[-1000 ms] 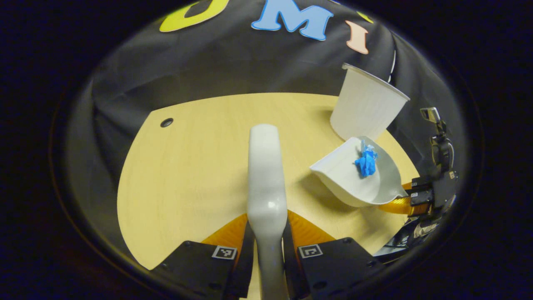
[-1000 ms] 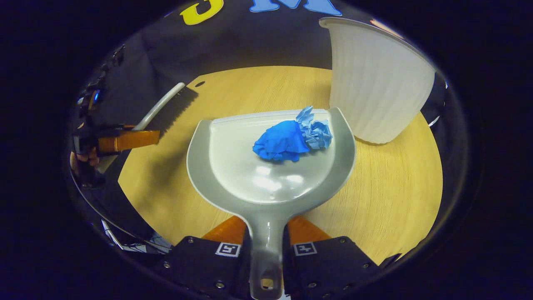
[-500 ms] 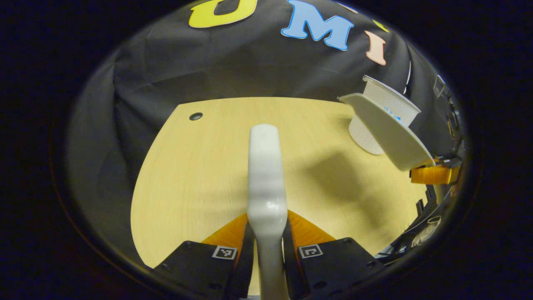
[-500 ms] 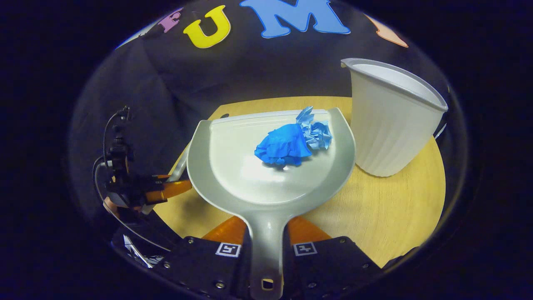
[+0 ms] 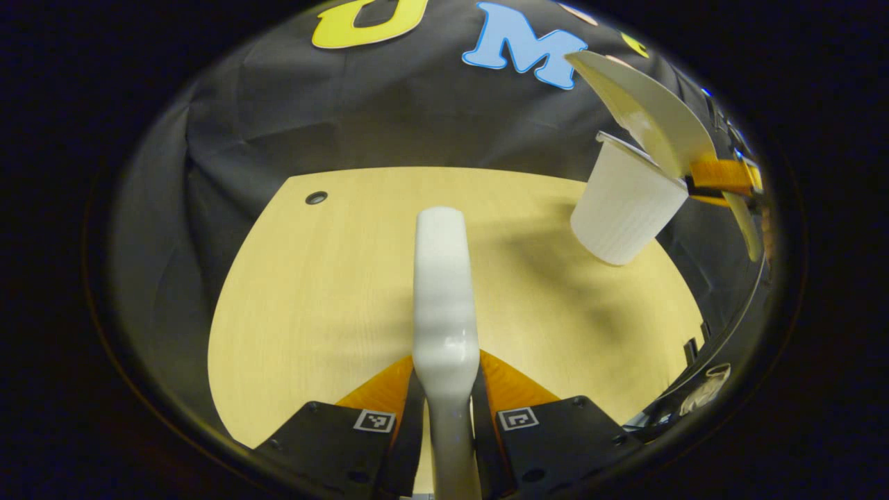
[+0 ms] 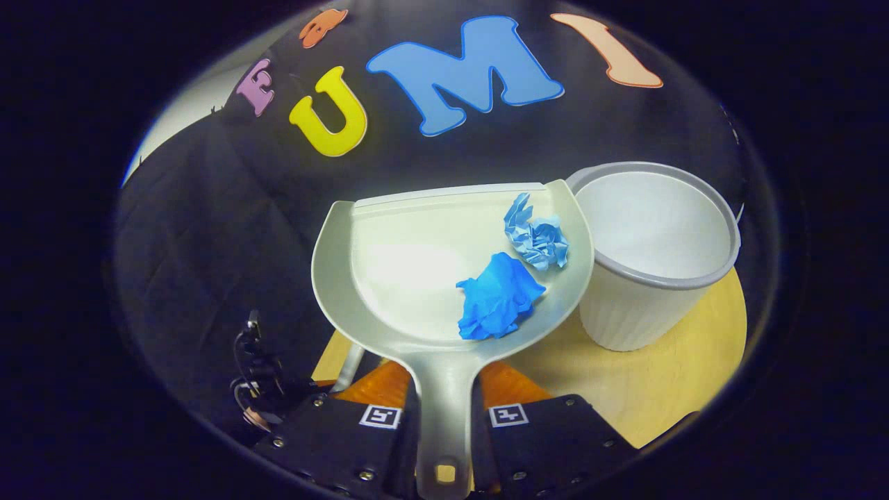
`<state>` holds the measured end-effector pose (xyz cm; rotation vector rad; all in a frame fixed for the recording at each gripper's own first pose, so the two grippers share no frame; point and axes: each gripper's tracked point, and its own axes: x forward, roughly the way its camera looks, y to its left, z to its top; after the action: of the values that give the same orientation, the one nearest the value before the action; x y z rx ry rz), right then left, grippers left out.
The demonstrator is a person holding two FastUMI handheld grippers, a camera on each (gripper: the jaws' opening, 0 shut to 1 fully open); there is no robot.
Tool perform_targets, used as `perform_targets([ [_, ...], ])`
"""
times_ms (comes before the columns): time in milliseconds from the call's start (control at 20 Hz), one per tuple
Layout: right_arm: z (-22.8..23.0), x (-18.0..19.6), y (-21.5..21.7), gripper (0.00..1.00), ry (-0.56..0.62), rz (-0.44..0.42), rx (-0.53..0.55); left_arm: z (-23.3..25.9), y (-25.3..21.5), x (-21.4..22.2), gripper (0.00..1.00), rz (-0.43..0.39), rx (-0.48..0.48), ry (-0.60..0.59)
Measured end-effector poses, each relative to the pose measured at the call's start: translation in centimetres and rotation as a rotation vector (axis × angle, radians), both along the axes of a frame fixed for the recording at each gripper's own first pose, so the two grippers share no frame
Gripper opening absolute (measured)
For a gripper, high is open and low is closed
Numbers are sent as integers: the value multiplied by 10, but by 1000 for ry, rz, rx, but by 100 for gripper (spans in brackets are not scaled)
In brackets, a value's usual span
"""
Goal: Pick up the small broom and dustpan from the desktop, sweep the trash into the dustpan with the broom, and then empty the trash into the garbage bin.
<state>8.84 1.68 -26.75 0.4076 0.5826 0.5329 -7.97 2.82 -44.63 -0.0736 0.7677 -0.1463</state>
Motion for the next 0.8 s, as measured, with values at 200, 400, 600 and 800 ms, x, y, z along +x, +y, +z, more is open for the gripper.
perform_targets([
  [200,14,3,5,31,36,-51,218,27,-6,30,40,-9,6,7],
  [400,33,0,9,31,87,-106,434,32,-5,35,40,-11,13,9],
  [600,56,1,4,31,154,-117,705,32,-9,34,40,-18,10,10],
  [800,74,1,-9,31,173,-125,910,30,-15,35,40,-26,4,17],
])
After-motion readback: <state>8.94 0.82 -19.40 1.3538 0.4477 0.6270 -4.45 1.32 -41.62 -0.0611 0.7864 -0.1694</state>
